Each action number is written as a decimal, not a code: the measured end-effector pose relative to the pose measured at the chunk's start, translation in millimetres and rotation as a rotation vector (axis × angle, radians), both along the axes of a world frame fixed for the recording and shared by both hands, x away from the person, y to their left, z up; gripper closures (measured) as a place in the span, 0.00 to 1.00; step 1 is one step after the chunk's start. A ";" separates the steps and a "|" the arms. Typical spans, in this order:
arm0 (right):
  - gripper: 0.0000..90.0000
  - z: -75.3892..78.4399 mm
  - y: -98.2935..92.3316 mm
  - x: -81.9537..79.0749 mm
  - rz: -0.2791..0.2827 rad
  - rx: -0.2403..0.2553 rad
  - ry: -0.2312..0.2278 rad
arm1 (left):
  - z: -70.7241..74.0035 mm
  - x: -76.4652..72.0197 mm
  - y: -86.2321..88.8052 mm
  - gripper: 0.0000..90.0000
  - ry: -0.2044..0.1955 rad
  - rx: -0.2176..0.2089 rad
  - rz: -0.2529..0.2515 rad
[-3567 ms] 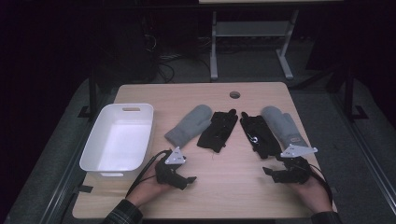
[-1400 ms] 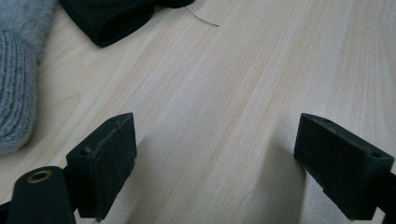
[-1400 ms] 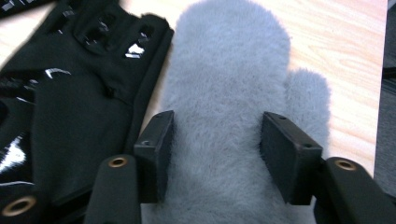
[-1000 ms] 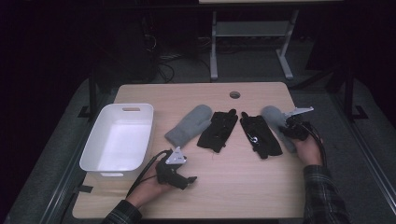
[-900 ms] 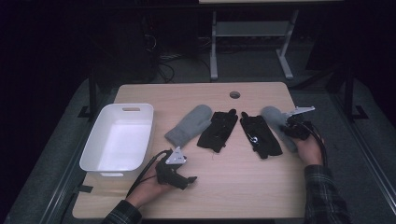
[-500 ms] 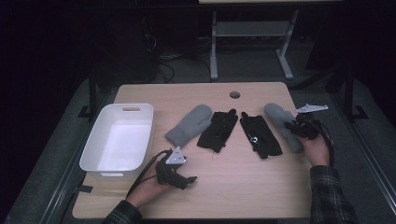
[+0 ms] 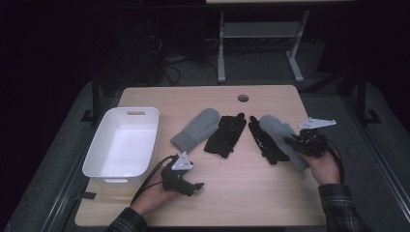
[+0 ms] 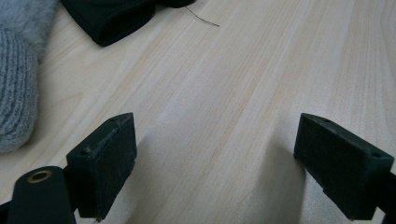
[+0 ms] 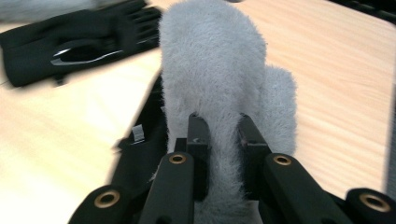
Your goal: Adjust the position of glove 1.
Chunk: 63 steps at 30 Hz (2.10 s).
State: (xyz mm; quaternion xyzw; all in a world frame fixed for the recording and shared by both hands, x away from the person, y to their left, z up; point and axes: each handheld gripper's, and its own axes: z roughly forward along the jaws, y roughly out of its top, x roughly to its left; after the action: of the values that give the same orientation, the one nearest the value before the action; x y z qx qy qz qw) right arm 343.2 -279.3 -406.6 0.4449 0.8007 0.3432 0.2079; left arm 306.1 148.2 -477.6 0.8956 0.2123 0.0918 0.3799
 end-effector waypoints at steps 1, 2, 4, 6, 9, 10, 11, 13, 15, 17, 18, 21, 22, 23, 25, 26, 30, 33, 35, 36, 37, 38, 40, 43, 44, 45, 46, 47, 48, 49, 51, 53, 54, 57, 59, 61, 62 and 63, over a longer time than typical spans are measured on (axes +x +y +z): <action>0.88 0.4 4.5 -4.2 0.015 -0.002 0.003 | -0.3 -0.4 -0.2 0.14 0.004 -0.004 0.003; 0.88 0.4 9.2 -8.4 0.032 -0.002 0.003 | -0.4 -0.4 -0.1 0.14 0.003 -0.004 0.003; 0.88 1.1 18.4 -17.0 0.062 -0.005 0.009 | -0.6 -0.5 -0.3 0.14 0.004 -0.009 0.005; 0.88 1.2 23.0 -21.1 0.074 0.000 0.010 | -0.6 -0.5 -0.3 0.14 0.004 -0.007 0.005; 0.88 -0.2 37.4 -32.9 0.121 0.002 0.020 | -0.7 -0.5 -0.4 0.14 0.005 -0.010 0.006; 0.88 -1.1 43.3 -37.1 0.142 -0.003 0.022 | -0.6 -0.5 -0.4 0.14 0.006 -0.009 0.007; 0.88 -1.7 46.7 -39.6 0.150 -0.006 0.025 | -0.7 -0.5 -0.4 0.14 0.004 -0.009 0.006; 0.88 -5.3 57.1 -47.6 0.179 0.001 0.040 | -0.5 -0.5 -0.3 0.14 0.005 -0.006 0.005; 0.88 -6.6 60.1 -50.3 0.188 0.001 0.047 | -0.4 -0.5 -0.2 0.14 0.004 -0.004 0.005; 0.88 -10.7 66.6 -55.7 0.222 -0.011 0.059 | -0.3 -0.5 -0.2 0.14 0.004 -0.004 0.004; 0.88 -12.3 68.5 -57.1 0.229 -0.013 0.059 | -0.4 -0.5 -0.2 0.14 0.004 -0.004 0.005; 0.87 -15.5 71.3 -59.4 0.237 -0.014 0.071 | -0.3 -0.5 -0.2 0.14 0.004 -0.003 0.004; 0.87 -17.3 72.5 -60.1 0.243 -0.016 0.074 | -0.3 -0.5 -0.2 0.14 0.004 -0.004 0.005; 0.87 -19.1 73.8 -61.0 0.244 -0.017 0.080 | -0.4 -0.5 -0.2 0.14 0.004 -0.004 0.005; 0.87 -22.2 75.5 -62.5 0.248 -0.022 0.096 | -0.4 -0.5 -0.1 0.14 0.003 -0.004 0.004; 0.85 -25.2 76.3 -64.1 0.250 -0.026 0.105 | -0.3 -0.5 -0.2 0.14 0.004 -0.003 0.005; 0.74 -29.3 76.6 -66.6 0.256 -0.021 0.128 | -0.4 -0.6 -0.3 0.14 0.004 -0.006 0.006; 0.59 -27.3 73.3 -67.3 0.260 0.010 0.115 | -0.4 -0.6 -0.2 0.14 0.004 -0.004 0.005; 0.58 -25.3 71.7 -67.3 0.261 0.021 0.105 | -0.3 -0.5 -0.2 0.14 0.004 -0.004 0.005; 0.56 -23.1 70.4 -67.9 0.259 0.040 0.095 | -0.3 -0.6 -0.2 0.14 0.004 -0.004 0.005; 0.56 -20.6 68.1 -68.2 0.266 0.052 0.082 | -0.3 -0.7 -0.2 0.14 0.005 -0.004 0.006; 0.59 -18.8 65.8 -68.6 0.273 0.067 0.071 | -0.4 -0.9 -0.2 0.14 0.006 -0.005 0.008; 0.68 -16.5 59.2 -68.5 0.277 0.070 0.057 | -0.3 -0.9 -0.2 0.14 0.006 -0.004 0.008; 0.89 -17.5 39.5 -66.4 0.252 0.066 0.068 | -0.3 -1.0 -0.2 0.14 0.005 -0.004 0.009; 0.91 -18.8 36.0 -65.8 0.251 0.055 0.070 | -0.3 -1.0 -0.2 0.14 0.005 -0.004 0.009; 0.94 -20.6 31.5 -65.3 0.247 0.039 0.078 | -0.4 -1.1 -0.1 0.14 0.005 -0.005 0.009; 0.97 -22.9 26.9 -64.6 0.238 0.031 0.087 | -0.6 -1.3 -0.4 0.14 0.007 -0.010 0.012; 0.97 -22.9 26.9 -64.6 0.238 0.031 0.087 | -0.6 -1.3 -0.4 0.14 0.007 -0.010 0.012; 1.00 -26.9 17.3 -64.7 0.226 0.027 0.106 | -0.5 -1.2 -0.3 0.14 0.007 -0.009 0.011; 1.00 -26.9 17.3 -64.7 0.226 0.027 0.106 | -0.3 -1.1 -0.1 0.14 0.006 -0.004 0.008; 1.00 -33.3 4.8 -67.7 0.227 0.017 0.130 | -0.1 -0.8 0.3 0.14 0.002 0.001 0.005; 1.00 -34.9 3.0 -69.0 0.223 0.013 0.139 | -0.3 -1.2 0.1 0.14 0.008 -0.001 0.009; 1.00 -38.1 -0.2 -70.8 0.229 0.010 0.149 | -0.3 -1.3 0.1 0.14 0.009 -0.001 0.009; 1.00 -47.8 -4.6 -77.3 0.247 -0.009 0.198 | -0.4 -1.4 0.1 0.14 0.008 -0.002 0.010; 1.00 -49.3 -4.4 -78.4 0.252 -0.013 0.206 | -0.3 -1.4 0.1 0.14 0.009 -0.002 0.010; 1.00 -51.8 -3.4 -81.9 0.273 -0.020 0.221 | -0.4 -1.4 0.1 0.14 0.008 -0.003 0.010; 1.00 -51.8 -3.4 -81.9 0.273 -0.020 0.221 | -0.4 -1.4 0.1 0.14 0.008 -0.003 0.010; 1.00 -52.1 -3.2 -83.2 0.288 -0.014 0.221 | -0.3 -1.3 0.1 0.14 0.008 -0.002 0.010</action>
State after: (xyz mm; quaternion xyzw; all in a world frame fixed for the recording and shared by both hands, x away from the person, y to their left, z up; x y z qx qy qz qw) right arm 260.0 -282.5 -458.7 0.3592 0.8765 0.3128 0.0704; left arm 304.8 148.3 -477.9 0.8946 0.2184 0.0896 0.3795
